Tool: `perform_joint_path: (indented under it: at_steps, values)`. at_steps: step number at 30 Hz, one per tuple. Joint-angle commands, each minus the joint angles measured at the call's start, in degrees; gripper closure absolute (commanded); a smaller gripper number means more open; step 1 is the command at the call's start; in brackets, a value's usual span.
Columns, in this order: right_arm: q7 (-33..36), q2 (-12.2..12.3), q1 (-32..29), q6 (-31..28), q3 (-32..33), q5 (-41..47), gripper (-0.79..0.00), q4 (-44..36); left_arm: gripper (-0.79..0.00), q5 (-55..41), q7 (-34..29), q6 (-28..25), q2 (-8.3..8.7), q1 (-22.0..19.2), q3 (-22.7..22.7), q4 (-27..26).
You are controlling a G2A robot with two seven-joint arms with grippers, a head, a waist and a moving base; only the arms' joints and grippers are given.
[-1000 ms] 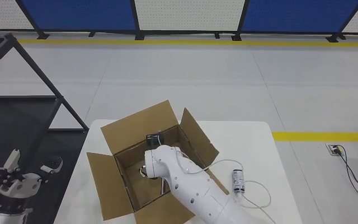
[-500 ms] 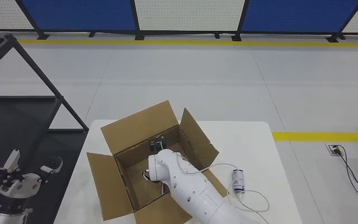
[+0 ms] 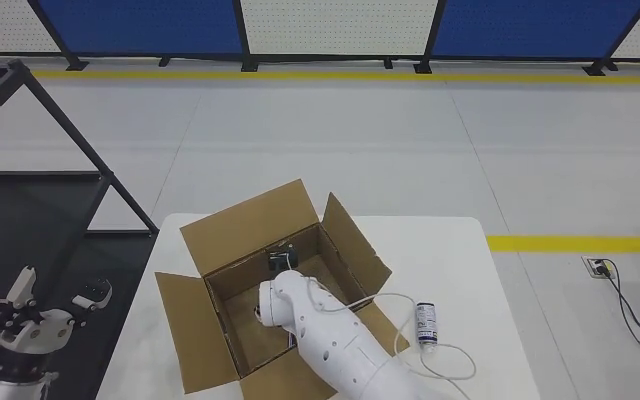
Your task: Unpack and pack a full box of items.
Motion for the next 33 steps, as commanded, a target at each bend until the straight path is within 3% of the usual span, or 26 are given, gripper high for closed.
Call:
perform_joint_path:
  at_steps: [1,18,21,23,24,33]
  values:
    - [-0.4,-0.4,0.3,-0.3,0.2,0.4,-0.296,1.1,-0.785,0.0,0.0,0.0,0.0,0.0,0.0,0.0]
    - [-2.8,-2.6,1.2,-2.9,1.6,2.5,-0.277,7.7,-0.785,0.0,0.0,0.0,0.0,0.0,0.0,0.0]
    - [-2.8,-2.7,1.2,-3.0,1.6,2.3,-0.203,7.8,-0.785,0.0,0.0,0.0,0.0,0.0,0.0,0.0]
    - [-2.8,-2.7,1.2,-2.8,1.6,2.1,-0.105,7.9,-0.785,0.0,0.0,0.0,0.0,0.0,0.0,0.0]
    - [-2.8,-2.7,1.2,-2.8,1.7,2.1,-0.006,7.8,-0.785,0.0,0.0,0.0,0.0,0.0,0.0,0.0]
    - [-4.0,-2.6,1.4,-2.0,2.4,1.7,0.0,6.7,-0.785,0.0,0.0,0.0,0.0,0.0,0.0,0.0]
